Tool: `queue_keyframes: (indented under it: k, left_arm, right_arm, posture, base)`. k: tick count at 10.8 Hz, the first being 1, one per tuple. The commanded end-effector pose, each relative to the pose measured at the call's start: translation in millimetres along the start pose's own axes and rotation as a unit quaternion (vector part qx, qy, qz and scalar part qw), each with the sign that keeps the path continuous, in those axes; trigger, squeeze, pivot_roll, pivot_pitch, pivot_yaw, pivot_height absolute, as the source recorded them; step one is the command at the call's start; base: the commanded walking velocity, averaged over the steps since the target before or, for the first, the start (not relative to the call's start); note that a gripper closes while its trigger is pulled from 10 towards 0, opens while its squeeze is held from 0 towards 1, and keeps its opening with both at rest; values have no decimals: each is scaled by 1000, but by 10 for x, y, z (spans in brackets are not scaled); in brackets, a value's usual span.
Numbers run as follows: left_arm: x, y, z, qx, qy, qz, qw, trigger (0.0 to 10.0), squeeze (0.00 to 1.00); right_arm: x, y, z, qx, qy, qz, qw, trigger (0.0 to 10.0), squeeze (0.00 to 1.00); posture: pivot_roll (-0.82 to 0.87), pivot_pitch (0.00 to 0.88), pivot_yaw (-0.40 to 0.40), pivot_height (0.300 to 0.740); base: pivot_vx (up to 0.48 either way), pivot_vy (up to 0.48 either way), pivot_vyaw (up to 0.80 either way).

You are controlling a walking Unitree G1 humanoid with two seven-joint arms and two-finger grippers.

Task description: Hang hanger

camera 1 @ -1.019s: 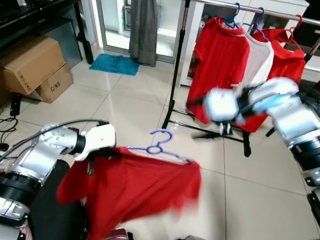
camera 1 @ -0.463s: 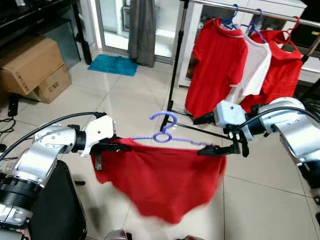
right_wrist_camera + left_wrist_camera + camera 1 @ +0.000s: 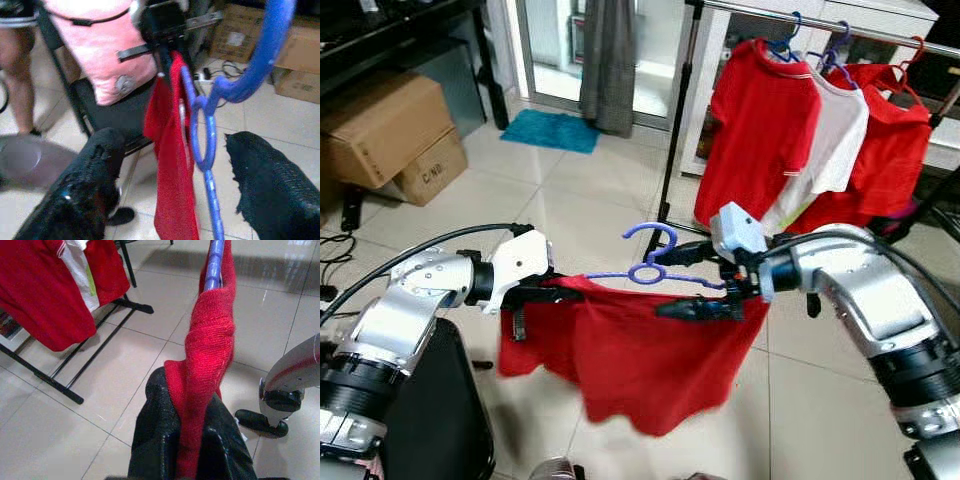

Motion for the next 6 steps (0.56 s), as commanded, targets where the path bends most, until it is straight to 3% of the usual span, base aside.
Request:
queue_keyframes:
  k: [1, 6]
  left_arm:
    - [-70, 6, 143, 19, 19, 8, 1000, 0, 0]
    - [-77, 36, 185, 25, 20, 7, 999, 0, 0]
  right_arm:
    - [2, 33, 45, 13, 8, -17, 1000, 0, 0]
    - [-36, 162, 29, 22, 24, -33, 999, 0, 0]
  posture:
    - [-79, 0, -60, 740]
    - [-77, 0, -61, 740]
  base:
    - [0, 0, 0]
    - [0, 0, 0]
Point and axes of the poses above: a point about 5 cm out from each wrist's last joint towards the gripper, its own y axis pointing out of the wrist towards the gripper, its own z axis along the axis of the wrist's last joint, x = y × z, the point moved 2 cm from there along y, pointing out of the wrist towards the gripper, and after that the axes turned 3 degrees about y, right-handed, at the moved point
